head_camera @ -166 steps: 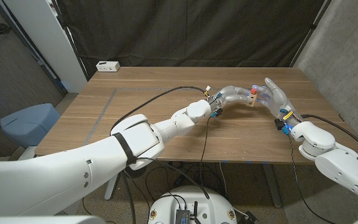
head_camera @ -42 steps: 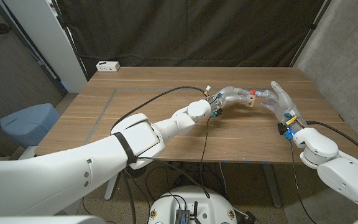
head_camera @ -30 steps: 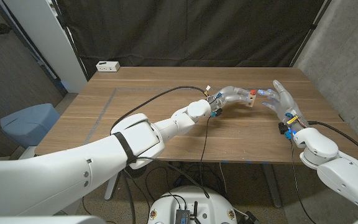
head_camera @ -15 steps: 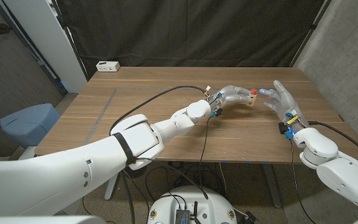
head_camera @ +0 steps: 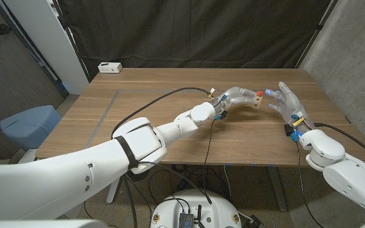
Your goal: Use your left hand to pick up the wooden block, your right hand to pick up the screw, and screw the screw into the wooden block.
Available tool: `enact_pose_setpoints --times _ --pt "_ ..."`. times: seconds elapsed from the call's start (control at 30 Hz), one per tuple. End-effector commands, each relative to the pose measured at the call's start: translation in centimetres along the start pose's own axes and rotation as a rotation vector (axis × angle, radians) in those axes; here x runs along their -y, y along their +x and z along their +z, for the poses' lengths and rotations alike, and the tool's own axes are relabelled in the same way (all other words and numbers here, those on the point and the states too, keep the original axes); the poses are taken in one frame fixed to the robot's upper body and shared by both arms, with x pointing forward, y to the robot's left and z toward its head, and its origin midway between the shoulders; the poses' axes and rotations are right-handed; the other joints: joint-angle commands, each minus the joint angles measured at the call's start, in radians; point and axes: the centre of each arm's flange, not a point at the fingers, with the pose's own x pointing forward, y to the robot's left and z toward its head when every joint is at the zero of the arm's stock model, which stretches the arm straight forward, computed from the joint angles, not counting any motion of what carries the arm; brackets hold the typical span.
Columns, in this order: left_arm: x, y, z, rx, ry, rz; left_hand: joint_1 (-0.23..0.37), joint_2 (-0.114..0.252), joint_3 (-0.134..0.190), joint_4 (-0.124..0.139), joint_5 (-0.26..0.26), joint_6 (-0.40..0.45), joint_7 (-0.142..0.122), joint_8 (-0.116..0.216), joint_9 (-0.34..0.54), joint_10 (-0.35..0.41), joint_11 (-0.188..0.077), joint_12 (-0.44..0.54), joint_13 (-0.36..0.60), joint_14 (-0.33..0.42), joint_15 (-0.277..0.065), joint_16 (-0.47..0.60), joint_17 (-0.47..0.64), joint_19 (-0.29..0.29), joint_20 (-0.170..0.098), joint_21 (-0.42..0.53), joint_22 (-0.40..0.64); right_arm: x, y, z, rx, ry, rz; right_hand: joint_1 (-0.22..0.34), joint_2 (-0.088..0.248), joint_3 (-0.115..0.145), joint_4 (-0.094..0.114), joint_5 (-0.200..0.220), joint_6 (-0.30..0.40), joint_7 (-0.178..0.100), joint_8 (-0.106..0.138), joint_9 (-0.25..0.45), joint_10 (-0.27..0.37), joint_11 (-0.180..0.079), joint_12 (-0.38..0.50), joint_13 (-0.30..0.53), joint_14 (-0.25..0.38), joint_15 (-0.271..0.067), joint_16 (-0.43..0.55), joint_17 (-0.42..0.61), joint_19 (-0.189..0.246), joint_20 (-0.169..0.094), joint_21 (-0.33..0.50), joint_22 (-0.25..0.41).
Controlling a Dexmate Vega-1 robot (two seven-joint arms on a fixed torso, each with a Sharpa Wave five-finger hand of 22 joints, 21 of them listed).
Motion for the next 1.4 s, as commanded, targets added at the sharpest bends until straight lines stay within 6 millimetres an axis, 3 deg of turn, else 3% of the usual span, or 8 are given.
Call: enact_pose_setpoints --times 0.03,0.5,0.8,1.4 --pt "0.14 -0.12 0.23 0.02 0.007 0.0 0.0 0.03 0.037 0.034 0.003 0.103 0.033 0.011 0.003 0.013 -0.003 0.02 0.143 0.009 -0.051 0.0 0.002 0.001 -0.006 0.002 0.002 -0.2 1.21 -0.24 -0.001 0.005 0.047 0.0 -0.004 -0.006 -0.001 0.002 -0.017 0.001 -0.007 0.002 -0.017 0.003 -0.006 0.003 -0.013 0.007 -0.001 0.005 -0.012 0.002 -0.004 0.0" --pt "0.11 -0.16 0.15 0.017 0.003 -0.002 0.001 0.031 0.038 0.034 0.003 0.102 0.034 0.011 0.003 0.013 -0.002 0.02 0.142 0.009 -0.052 0.0 0.002 0.001 -0.005 0.002 0.002 -0.46 1.79 -0.21 0.009 0.011 0.074 -0.01 -0.004 -0.012 0.004 0.002 -0.047 -0.017 0.0 0.001 -0.049 -0.004 -0.005 0.003 -0.04 0.01 -0.004 0.007 -0.047 0.011 -0.011 0.0" --pt "0.07 -0.11 0.15 0.015 0.003 -0.003 0.002 0.032 0.038 0.034 0.003 0.101 0.034 0.01 0.003 0.011 -0.002 0.019 0.142 0.008 -0.051 0.0 0.001 0.001 -0.005 0.002 0.002 -0.58 1.96 -0.08 0.016 0.01 0.082 -0.015 -0.001 -0.014 0.009 0.003 -0.011 -0.032 0.02 0.0 -0.049 -0.025 0.001 0.003 -0.045 0.008 0.0 0.008 -0.062 0.011 -0.008 0.001" --pt "0.08 -0.01 0.23 0.013 0.005 -0.005 0.0 0.03 0.037 0.034 0.003 0.101 0.035 0.01 0.003 0.012 -0.002 0.02 0.143 0.01 -0.053 0.0 0.001 0.001 -0.006 0.002 0.002 -0.6 1.93 -0.1 0.015 0.007 0.078 -0.017 0.003 -0.016 0.012 0.005 0.07 -0.008 0.046 0.0 -0.032 -0.033 0.011 0.002 -0.044 0.005 0.005 0.007 -0.07 0.01 -0.002 0.002"
